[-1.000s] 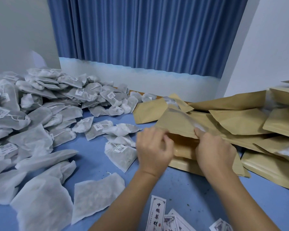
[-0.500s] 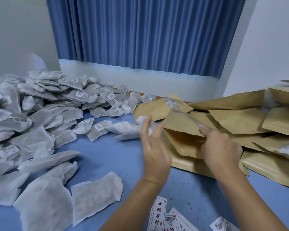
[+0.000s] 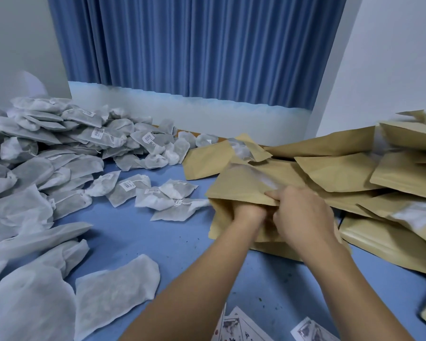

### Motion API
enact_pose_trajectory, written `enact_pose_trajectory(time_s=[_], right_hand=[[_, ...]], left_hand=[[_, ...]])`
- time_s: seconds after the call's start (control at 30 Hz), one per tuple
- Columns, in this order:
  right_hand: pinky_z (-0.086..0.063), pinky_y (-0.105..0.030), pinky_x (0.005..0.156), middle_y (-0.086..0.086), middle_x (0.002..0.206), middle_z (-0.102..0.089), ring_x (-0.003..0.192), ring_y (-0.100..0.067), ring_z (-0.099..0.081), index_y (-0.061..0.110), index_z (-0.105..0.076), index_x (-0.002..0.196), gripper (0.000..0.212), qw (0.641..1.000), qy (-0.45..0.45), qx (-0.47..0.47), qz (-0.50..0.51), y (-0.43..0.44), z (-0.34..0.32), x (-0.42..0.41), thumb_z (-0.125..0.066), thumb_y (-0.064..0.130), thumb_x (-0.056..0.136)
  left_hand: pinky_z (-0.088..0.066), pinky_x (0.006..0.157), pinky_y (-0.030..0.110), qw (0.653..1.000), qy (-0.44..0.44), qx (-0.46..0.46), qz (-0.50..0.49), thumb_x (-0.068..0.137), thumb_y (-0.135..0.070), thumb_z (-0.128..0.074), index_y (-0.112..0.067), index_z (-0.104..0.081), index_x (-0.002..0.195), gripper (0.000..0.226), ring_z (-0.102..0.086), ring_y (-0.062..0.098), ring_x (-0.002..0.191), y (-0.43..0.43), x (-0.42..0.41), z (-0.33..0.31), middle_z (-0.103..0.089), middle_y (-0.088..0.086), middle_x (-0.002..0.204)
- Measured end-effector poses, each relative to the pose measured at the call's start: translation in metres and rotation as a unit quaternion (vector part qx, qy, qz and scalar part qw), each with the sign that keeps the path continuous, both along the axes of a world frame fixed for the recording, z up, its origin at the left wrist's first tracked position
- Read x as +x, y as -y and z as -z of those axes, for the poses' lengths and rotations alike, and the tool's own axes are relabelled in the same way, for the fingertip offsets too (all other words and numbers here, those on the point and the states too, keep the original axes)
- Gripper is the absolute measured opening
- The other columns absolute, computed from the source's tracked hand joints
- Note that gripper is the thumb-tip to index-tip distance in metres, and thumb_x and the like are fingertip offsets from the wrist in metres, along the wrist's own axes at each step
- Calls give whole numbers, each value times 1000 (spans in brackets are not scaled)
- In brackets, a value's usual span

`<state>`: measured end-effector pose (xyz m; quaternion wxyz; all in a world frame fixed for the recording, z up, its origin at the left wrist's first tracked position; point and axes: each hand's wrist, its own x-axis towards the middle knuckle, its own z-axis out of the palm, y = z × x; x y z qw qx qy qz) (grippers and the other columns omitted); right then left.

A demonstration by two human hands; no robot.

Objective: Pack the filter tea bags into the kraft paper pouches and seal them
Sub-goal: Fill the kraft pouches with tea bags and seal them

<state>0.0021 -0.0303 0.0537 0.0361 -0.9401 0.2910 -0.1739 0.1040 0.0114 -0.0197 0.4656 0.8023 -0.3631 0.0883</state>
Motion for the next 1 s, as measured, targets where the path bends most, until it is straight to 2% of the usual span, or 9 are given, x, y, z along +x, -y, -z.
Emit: enact_pose_trajectory(time_s=[0.07, 0.17, 0.33, 0.4, 0.47, 0.57, 0.67, 0.83, 1.0], right_hand=[[-37, -30, 67, -1, 97, -59, 90, -27, -60, 50, -58, 129, 53, 1000, 3, -19, -4, -5, 2, 0, -52, 15, 90], [-32, -30, 59, 2, 80, -52, 73, -24, -49, 45, -61, 123, 53, 998, 1, -56, -4, -11, 9, 2, -48, 7, 88], [-31, -30, 58, 0, 80, -57, 83, -28, -63, 44, -60, 123, 50, 994, 21, -99, 47, 3, 9, 6, -44, 10, 89], [-33, -31, 62, -1, 96, -66, 90, -28, -65, 44, -60, 124, 50, 994, 26, -89, 53, 7, 12, 5, -43, 11, 91], [-31, -31, 60, -1, 96, -65, 88, -26, -63, 45, -58, 125, 49, 994, 20, -91, 58, 7, 16, 5, -41, 11, 93], [-22, -29, 51, 1, 71, -46, 72, -25, -50, 46, -54, 127, 52, 992, 12, -93, 84, 6, 19, 5, -43, 9, 93], [-16, -26, 47, 3, 63, -35, 61, -21, -38, 43, -56, 124, 56, 991, -5, -94, 100, 6, 19, 4, -47, 3, 86], [-18, -25, 47, 3, 62, -36, 54, -19, -33, 43, -57, 123, 58, 991, -15, -84, 102, 3, 19, 5, -51, 1, 82], [-16, -25, 47, 5, 62, -35, 50, -16, -28, 48, -55, 126, 62, 990, -4, -75, 116, 10, 20, 5, -50, 3, 83]], left_hand=[[-39, 88, 25, 991, -40, 100, 84, 106, -15, -43, -20, -49, 83, 24, -52, 24, 100, 2, 21, -9, -55, 5, 81], [-28, 107, 26, 941, -12, 332, 69, 109, -17, -37, -10, -46, 141, 34, -39, 25, 140, 10, 25, -19, -47, 14, 147], [-11, 120, 31, 936, 90, 331, 73, 107, -25, -40, -12, -30, 152, 48, -24, 26, 148, 11, -1, -19, -27, 13, 161], [-29, 116, 39, 924, 176, 337, 43, 103, -27, -42, -16, -46, 142, 40, -41, 30, 139, -7, -12, -12, -44, 15, 149], [-51, 77, 39, 930, 294, 207, 78, 94, -20, -50, -12, -66, 98, 18, -64, 32, 94, -37, -21, -3, -67, 14, 103], [-33, 54, 33, 889, 432, -118, 97, 89, -8, -56, -11, -48, 69, 21, -44, 26, 60, -86, -8, -1, -55, 9, 72], [-36, 69, 36, 937, 290, -138, -136, 92, -20, -54, -14, -55, 79, 15, -51, 25, 75, -109, 26, -2, -56, 3, 86], [-36, 96, 39, 937, 39, 282, -202, 91, -50, -49, -22, -62, 99, 32, -52, 25, 114, -125, 61, 26, -60, -3, 112], [-45, 80, 39, 979, 60, 51, -188, 81, 10, -46, -7, -69, 100, 35, -57, 34, 103, -115, 34, 20, -66, 12, 106]])
